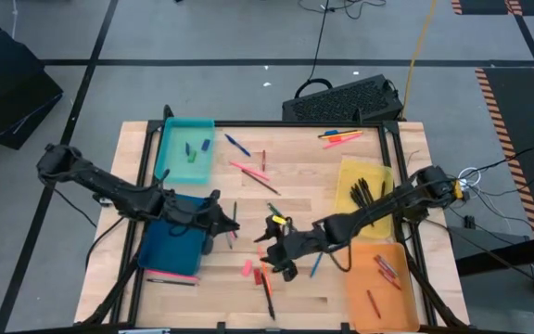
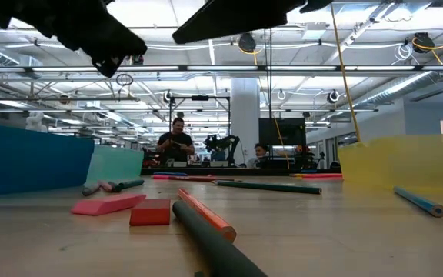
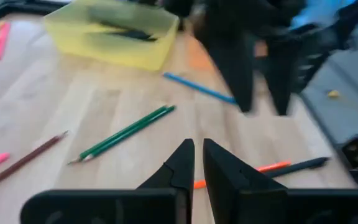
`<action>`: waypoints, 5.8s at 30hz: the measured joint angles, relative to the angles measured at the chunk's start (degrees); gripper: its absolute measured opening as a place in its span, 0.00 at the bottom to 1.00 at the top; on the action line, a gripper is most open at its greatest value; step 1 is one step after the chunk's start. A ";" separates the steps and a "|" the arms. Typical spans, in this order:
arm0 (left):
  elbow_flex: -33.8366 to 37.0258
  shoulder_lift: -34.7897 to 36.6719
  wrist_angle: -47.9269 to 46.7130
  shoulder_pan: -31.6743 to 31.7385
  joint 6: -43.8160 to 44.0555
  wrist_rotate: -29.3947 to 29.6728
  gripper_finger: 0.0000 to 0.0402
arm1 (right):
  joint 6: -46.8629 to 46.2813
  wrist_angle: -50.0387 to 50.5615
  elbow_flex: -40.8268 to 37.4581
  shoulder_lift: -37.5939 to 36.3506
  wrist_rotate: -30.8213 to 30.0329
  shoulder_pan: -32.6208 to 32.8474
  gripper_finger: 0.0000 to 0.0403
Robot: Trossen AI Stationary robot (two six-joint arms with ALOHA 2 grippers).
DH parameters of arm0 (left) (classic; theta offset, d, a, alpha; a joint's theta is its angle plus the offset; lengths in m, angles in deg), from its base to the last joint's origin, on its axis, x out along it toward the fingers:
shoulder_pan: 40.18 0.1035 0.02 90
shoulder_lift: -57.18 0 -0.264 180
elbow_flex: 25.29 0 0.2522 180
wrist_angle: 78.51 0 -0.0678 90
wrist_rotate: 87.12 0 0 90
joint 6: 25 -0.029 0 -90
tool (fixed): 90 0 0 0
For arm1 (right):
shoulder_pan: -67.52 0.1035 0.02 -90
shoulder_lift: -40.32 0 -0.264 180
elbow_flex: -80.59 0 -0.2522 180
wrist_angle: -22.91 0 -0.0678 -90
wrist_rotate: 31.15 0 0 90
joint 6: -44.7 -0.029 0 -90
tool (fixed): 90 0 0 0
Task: Sort crayons/erasers/pens/pencils in bins
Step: Put the pink eraser into the light blue bin
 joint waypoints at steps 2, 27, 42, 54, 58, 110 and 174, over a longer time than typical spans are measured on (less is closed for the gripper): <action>-2.22 0.24 -4.12 -1.08 0.42 2.37 0.09 | -1.06 4.34 3.30 2.36 5.21 -1.37 0.62; 3.14 15.23 -10.35 -8.48 4.35 14.98 0.09 | 17.05 9.81 22.73 26.06 38.11 -8.63 0.56; 3.14 15.23 -10.31 -8.48 5.97 15.05 0.09 | 16.91 9.50 22.90 31.28 38.78 -10.61 0.50; 3.14 15.23 -10.20 -8.35 9.15 16.12 0.09 | 19.20 12.65 22.84 31.43 34.93 -11.07 0.20; 3.14 15.23 -10.31 -8.16 12.00 16.23 0.09 | 19.70 12.59 22.77 31.37 32.69 -10.47 0.14; 3.08 8.15 9.44 12.17 10.06 -1.13 0.42 | 30.59 11.36 22.55 6.84 -26.89 -7.12 0.15; 5.44 -13.16 -6.45 61.51 16.36 17.80 0.07 | -7.27 15.69 13.79 10.23 19.67 -5.35 0.57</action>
